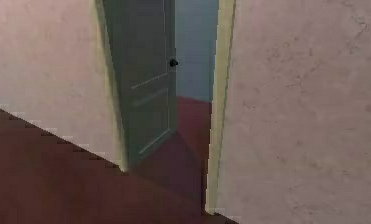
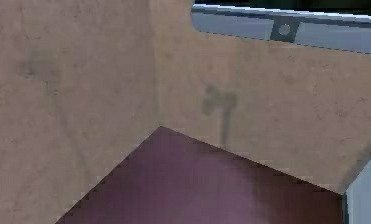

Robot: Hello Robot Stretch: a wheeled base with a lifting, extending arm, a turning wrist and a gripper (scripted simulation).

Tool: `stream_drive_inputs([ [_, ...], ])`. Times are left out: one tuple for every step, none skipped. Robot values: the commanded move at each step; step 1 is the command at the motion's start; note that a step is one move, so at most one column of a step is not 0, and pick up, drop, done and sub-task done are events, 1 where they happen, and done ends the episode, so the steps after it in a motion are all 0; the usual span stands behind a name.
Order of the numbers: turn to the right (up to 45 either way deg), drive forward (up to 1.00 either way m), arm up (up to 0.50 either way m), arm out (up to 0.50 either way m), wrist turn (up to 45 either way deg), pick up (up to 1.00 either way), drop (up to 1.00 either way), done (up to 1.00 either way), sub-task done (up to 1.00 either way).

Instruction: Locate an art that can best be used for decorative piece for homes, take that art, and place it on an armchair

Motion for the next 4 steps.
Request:
stream_drive_inputs([
  [-45.0,0.0,0.0,0.0,0.0,0.0,0.0,0.0,0.0],
  [-18.0,0.0,0.0,0.0,0.0,0.0,0.0,0.0,0.0],
  [0.0,1.0,0.0,0.0,0.0,0.0,0.0,0.0,0.0],
  [0.0,1.0,0.0,0.0,0.0,0.0,0.0,0.0,0.0],
])
